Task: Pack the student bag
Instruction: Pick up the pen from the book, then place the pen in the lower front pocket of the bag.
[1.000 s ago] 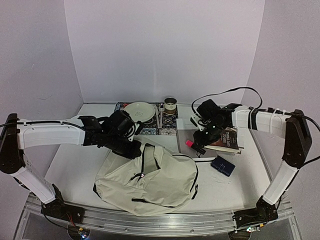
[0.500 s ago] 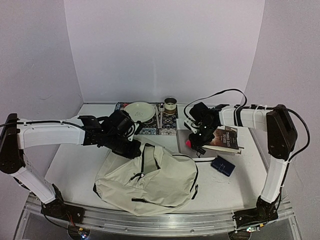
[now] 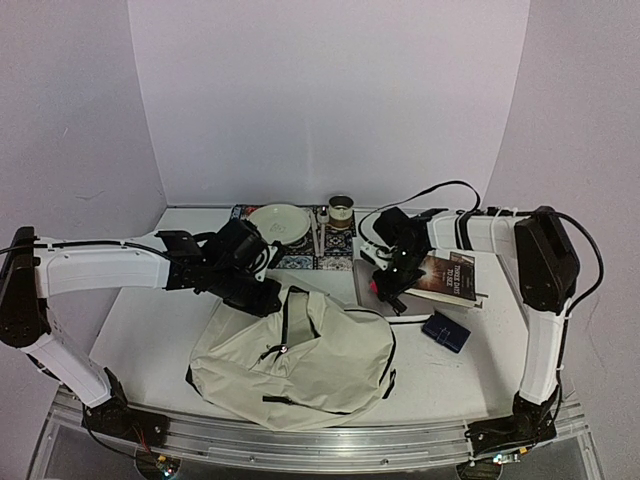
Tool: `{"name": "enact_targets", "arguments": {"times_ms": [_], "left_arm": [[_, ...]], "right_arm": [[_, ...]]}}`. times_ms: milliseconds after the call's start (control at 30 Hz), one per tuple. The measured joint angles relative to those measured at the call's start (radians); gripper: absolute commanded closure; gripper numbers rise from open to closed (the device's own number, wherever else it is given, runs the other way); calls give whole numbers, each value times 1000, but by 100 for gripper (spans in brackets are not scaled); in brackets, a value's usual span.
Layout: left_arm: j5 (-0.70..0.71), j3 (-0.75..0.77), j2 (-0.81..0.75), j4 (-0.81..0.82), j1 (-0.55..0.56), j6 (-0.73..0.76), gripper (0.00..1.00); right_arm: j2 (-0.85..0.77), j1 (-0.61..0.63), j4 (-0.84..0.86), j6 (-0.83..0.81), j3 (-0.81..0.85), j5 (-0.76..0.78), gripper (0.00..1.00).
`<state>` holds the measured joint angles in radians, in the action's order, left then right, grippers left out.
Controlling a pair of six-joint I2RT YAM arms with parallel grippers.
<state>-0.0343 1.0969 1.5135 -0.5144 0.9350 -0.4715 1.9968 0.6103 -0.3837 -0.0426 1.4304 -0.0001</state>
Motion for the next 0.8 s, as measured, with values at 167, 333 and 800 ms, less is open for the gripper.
{"name": "enact_targets", "arguments": {"times_ms": [167,333,800], "left_arm": [[1,0,0,0,-1,1,100],[0,0,0,0,-1,8,100],[-27,0,1,0,-8,88,100]], "right_arm": [[0,-6,-17,-52,6,-24,100],[-10,-5,-59,-112,11,-46,100],[-347,216,-34,-427,-97,32,100]]}}
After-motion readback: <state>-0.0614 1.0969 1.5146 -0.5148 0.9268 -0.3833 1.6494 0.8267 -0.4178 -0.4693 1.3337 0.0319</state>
